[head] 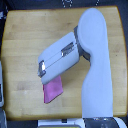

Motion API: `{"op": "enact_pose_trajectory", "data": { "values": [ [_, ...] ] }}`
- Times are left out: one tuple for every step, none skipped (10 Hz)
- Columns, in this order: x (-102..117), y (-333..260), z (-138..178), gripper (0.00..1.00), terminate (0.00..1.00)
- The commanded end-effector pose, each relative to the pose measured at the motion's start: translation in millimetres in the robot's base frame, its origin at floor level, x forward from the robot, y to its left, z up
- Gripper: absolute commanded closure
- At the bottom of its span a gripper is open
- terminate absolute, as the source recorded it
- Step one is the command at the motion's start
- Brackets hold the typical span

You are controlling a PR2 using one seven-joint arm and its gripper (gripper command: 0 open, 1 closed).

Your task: Folding a cloth

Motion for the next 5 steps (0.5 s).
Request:
{"op": "enact_pose_trajectory", "data": {
  "values": [
    [-3.0,-2.0,-5.0,0.0,0.0],
    [-1.5,-1.1,-2.3,0.0,0.0],
    [-0.1,-1.2,-0.6,0.0,0.0],
    [5.9,-6.3,4.2,0.0,0.0],
    [9.4,-9.4,6.5,0.0,0.0]
  ]
}}
